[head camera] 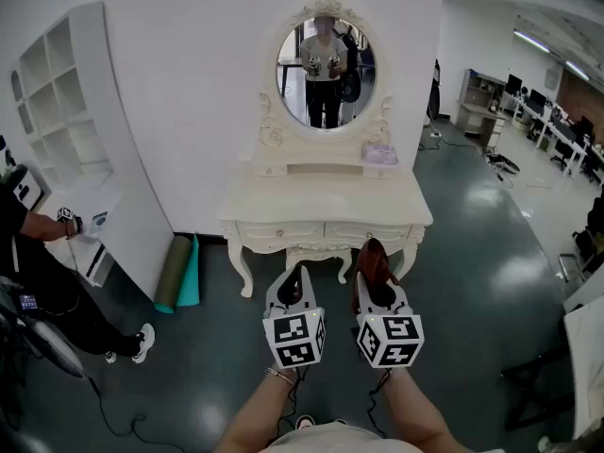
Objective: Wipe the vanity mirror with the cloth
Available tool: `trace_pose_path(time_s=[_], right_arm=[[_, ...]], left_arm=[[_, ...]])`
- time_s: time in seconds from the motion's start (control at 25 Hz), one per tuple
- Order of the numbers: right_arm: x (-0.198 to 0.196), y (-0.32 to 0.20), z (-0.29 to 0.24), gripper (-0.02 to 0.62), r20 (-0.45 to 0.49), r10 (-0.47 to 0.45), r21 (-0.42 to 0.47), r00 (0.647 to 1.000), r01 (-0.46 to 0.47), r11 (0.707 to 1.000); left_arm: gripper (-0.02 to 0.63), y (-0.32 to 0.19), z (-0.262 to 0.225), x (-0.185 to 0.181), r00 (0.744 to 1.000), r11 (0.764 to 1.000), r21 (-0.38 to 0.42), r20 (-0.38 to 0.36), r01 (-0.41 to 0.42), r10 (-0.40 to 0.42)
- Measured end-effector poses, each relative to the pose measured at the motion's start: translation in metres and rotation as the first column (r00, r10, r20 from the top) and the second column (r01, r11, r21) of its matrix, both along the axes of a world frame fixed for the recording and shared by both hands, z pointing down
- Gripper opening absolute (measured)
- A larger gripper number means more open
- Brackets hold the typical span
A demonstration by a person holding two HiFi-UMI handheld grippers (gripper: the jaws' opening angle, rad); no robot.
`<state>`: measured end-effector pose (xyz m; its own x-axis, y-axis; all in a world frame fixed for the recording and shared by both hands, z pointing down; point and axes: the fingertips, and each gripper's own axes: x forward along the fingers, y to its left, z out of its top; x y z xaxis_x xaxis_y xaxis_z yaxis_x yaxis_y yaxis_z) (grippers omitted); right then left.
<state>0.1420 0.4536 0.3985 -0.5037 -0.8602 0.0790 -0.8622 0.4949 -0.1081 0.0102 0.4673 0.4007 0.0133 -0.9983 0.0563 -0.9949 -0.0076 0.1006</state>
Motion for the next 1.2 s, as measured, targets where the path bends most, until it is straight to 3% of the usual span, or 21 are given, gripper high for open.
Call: trace_pose_path(time_s=[0.76,1.2], right_arm=[[-0.030,-0.010,0.024,0.060,-0.006,0.041,-0.056,0.999,-0.041,0.998],[-0.041,-0.079,0.044,0.060,-0.002,0.044,-0.092,0.999,-0.044,0.995]], left_arm=[[0.003,-0.017,0.018,-0.041,0.999,0.999,-0.035,0.006,-0.034,0.034],[0.003,-0.079,0.045,-0.059,1.000,0.997,-0.080,-0.001,-0.014,0.014]])
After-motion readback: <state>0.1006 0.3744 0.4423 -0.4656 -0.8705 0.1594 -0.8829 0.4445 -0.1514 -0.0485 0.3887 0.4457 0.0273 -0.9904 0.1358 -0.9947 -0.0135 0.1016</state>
